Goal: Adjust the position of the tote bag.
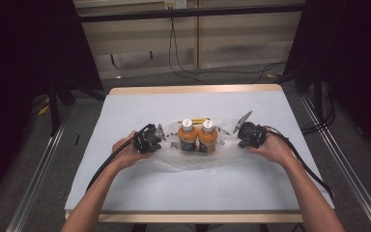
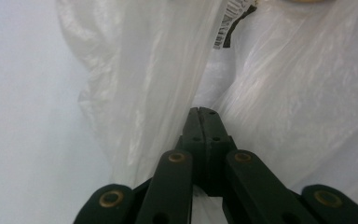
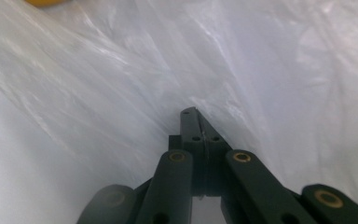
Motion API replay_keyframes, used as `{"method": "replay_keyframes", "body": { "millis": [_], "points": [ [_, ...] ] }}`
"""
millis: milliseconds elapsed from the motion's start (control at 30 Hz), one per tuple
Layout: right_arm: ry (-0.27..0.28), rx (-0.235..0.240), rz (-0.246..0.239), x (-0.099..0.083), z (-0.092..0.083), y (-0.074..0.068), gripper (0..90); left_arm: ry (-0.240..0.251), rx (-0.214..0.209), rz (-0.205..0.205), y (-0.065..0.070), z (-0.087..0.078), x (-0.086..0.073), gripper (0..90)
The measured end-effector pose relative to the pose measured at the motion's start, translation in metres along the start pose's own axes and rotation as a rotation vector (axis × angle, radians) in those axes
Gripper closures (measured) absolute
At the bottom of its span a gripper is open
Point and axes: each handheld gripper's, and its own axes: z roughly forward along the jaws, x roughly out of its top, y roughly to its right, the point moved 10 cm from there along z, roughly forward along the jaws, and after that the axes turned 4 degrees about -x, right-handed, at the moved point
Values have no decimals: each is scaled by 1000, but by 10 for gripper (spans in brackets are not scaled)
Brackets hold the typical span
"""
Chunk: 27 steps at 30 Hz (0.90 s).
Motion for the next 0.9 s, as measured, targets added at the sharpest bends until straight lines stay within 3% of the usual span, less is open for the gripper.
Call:
{"method": "replay_keyframes", "body": {
  "millis": [133, 267, 400, 567, 733, 900],
  "points": [
    [4, 2, 11, -10, -2, 5, 900, 10, -19, -29, -1, -4, -10, 900],
    [6, 7, 36, -22, -7, 7, 900, 10, -22, -20, -3, -7, -18, 900],
    [9, 18, 52, -28, -10, 7, 900, 33, -40, -47, -3, -9, -24, 900],
    [15, 4, 39, -29, -10, 6, 900, 45, -32, -54, -2, -11, -28, 900],
    [38, 2, 63, -38, -13, 7, 900, 57, -33, -76, -1, -13, -33, 900],
    [49, 1, 89, -47, -16, 7, 900, 53, -31, -61, 0, -14, -34, 900]
  ]
}}
